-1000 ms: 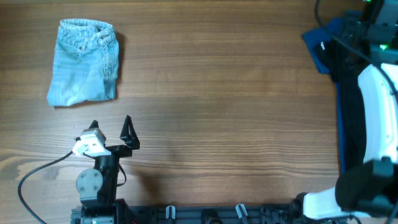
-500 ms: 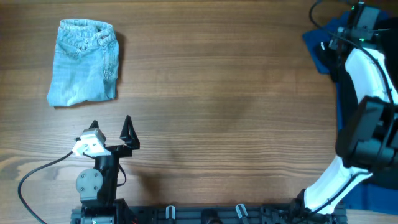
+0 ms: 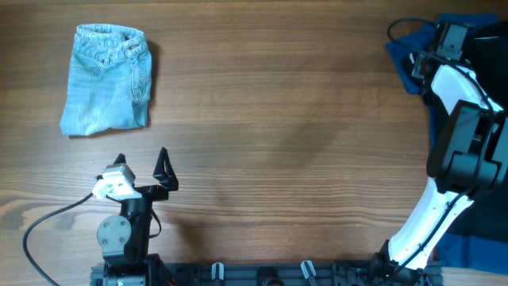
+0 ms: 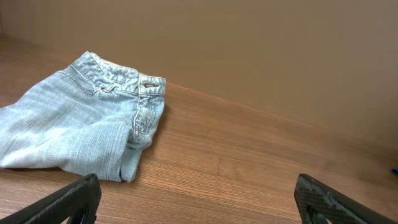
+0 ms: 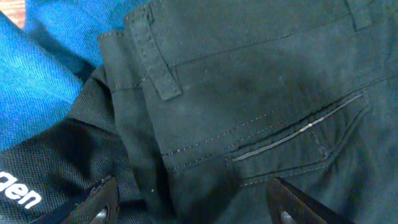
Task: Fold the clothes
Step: 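Reach the right gripper to the dark clothes pile and grasp the black trousers, then pull the black trousers out with the right gripper and lay them mid-table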
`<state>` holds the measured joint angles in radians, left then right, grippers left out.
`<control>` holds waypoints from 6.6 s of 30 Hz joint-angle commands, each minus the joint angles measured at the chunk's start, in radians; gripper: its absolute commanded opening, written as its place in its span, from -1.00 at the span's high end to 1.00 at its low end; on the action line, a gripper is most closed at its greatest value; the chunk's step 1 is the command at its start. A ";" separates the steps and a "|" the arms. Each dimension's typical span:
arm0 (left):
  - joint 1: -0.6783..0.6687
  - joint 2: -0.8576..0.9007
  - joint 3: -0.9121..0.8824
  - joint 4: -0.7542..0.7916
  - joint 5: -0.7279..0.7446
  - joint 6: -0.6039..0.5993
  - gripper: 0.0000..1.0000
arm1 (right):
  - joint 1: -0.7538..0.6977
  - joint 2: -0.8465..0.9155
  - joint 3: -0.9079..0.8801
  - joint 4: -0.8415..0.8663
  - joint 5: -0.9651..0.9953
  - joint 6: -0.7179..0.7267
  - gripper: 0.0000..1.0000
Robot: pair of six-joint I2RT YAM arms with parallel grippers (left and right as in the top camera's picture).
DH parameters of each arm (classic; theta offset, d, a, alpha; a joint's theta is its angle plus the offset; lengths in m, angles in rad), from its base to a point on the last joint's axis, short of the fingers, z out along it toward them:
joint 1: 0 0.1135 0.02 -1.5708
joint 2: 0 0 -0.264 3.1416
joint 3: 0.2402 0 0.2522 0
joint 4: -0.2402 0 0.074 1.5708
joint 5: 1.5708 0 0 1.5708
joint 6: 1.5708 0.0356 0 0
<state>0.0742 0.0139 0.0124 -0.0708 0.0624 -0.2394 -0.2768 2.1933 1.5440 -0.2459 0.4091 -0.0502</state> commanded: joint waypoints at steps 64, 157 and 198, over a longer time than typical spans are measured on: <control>0.006 -0.007 -0.006 -0.001 0.012 -0.008 -0.99 | -0.063 0.045 -0.001 0.074 -0.154 -0.107 0.91; 0.006 -0.007 -0.006 -0.001 0.012 -0.008 -0.99 | 1.176 -0.232 -0.073 -0.373 -0.769 0.349 0.77; 0.006 -0.007 -0.006 -0.001 0.012 -0.008 -0.99 | 0.668 -0.463 -0.073 -1.081 -0.425 0.154 0.32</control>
<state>0.0742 0.0139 0.0124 -0.0708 0.0620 -0.2394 0.3893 1.8343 1.4746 -1.3304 -0.0517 0.1368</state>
